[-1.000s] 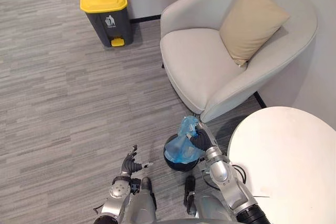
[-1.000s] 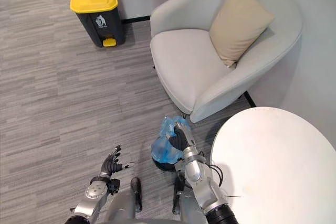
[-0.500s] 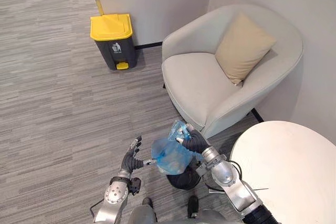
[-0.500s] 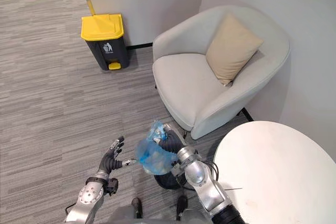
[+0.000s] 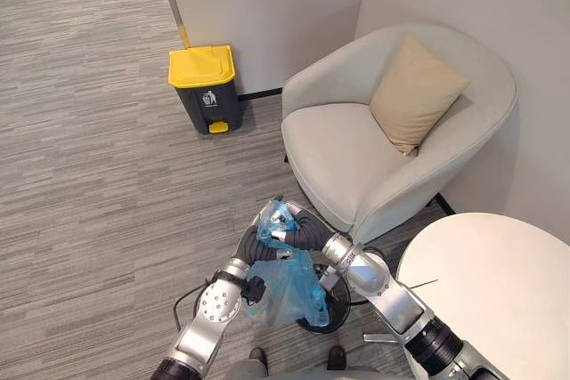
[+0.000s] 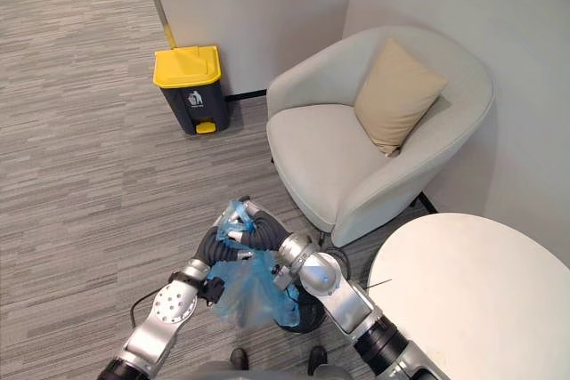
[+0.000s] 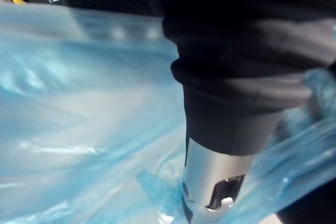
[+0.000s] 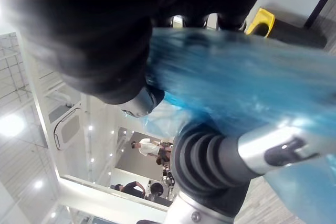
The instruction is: Gather rubbish on tea table into small bin, then transfer packed bag to large trash can.
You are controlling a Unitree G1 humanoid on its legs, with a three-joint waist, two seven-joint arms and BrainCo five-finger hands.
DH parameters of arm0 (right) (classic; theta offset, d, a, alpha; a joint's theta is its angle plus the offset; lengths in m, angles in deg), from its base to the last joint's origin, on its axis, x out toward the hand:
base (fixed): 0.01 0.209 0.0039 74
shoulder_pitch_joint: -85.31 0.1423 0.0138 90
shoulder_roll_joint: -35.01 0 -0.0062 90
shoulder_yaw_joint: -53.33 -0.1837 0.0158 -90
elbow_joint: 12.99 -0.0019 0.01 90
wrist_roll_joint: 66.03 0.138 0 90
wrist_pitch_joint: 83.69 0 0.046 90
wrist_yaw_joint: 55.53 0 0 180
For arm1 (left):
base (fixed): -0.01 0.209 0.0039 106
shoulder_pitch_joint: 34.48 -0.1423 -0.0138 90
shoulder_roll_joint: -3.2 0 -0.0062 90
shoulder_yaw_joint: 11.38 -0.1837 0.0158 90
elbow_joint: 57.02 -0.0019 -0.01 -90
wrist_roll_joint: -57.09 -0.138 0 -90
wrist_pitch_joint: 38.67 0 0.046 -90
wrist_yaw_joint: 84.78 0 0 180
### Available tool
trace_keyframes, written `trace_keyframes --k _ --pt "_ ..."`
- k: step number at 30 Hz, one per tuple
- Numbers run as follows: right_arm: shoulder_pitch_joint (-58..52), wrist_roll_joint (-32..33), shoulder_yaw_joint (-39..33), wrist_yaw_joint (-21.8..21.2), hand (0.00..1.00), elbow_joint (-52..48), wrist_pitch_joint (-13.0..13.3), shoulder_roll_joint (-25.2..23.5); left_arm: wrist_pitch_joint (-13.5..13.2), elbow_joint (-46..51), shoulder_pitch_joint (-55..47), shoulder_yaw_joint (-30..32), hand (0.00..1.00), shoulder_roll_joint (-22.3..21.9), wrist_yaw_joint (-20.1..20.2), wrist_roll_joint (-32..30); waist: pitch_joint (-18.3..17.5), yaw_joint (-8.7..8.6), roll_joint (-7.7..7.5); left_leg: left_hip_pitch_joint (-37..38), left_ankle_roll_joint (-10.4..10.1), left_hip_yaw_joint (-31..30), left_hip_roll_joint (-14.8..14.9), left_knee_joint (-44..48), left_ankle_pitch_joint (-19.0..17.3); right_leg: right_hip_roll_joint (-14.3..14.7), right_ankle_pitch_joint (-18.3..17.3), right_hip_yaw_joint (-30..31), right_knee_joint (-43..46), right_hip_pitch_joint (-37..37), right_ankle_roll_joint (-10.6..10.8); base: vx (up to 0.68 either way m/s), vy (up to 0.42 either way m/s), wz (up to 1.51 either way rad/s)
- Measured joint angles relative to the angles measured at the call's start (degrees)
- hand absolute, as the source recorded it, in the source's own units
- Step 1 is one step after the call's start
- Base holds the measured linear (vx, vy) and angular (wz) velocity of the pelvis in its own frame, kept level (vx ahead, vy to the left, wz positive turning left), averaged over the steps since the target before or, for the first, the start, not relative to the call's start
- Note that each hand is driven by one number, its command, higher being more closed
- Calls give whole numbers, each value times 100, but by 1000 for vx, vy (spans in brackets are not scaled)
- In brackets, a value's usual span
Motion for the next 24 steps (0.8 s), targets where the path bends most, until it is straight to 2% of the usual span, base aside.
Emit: trace_keyframes --k 5,10,24 --pt "225 116 180 -71 100 3 -2 93 -26 -1 224 -130 0 113 -6 -324 -43 -24 -10 1 0 1 0 -14 1 7 5 21 -20 -2 -6 0 0 0" --pt "240 231 235 -132 100 20 -24 96 -22 -18 230 -205 0 112 -31 -673 -275 -19 -25 1 2 5 -1 -58 18 21 39 64 -93 8 -29 0 0 0" --pt "707 342 447 -167 100 21 -216 196 -94 -436 400 -203 0 15 -63 -672 -327 4 -91 163 -48 13 5 -417 281 91 168 300 -205 9 -42 -31 -8 -2"
